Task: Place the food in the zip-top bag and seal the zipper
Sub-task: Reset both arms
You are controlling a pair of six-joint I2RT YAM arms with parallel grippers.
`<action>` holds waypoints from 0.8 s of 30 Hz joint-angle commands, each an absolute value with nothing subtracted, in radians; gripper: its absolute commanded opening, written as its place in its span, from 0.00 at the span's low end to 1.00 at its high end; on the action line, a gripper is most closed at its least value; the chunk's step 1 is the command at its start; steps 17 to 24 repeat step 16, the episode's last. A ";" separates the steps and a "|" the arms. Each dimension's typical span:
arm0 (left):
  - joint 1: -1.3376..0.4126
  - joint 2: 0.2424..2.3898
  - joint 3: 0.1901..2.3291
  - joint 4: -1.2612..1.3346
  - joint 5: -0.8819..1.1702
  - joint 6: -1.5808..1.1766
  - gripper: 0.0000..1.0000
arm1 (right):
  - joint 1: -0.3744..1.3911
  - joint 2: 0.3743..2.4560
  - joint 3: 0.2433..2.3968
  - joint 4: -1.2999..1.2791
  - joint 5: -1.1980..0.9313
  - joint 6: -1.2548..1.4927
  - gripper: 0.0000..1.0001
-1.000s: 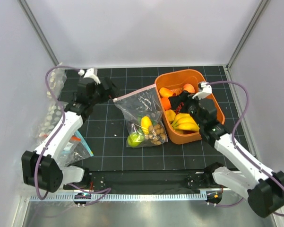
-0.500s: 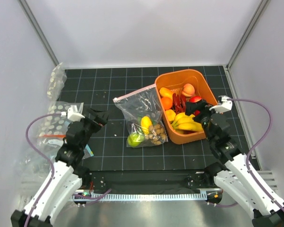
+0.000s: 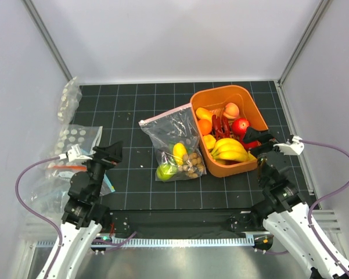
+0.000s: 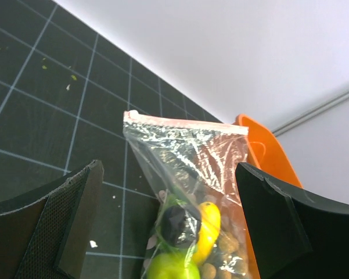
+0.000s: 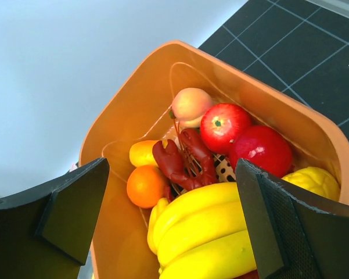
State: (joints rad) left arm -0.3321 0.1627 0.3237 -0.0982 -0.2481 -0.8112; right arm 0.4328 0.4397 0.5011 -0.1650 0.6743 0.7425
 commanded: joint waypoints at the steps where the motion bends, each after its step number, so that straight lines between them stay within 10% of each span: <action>1: -0.331 0.127 0.285 -0.037 -0.302 -0.804 1.00 | 0.431 0.457 0.514 -0.158 0.776 0.795 0.98; 24: -0.331 0.247 0.281 0.024 -0.275 -0.772 1.00 | 0.433 0.483 0.508 -0.146 0.785 0.802 1.00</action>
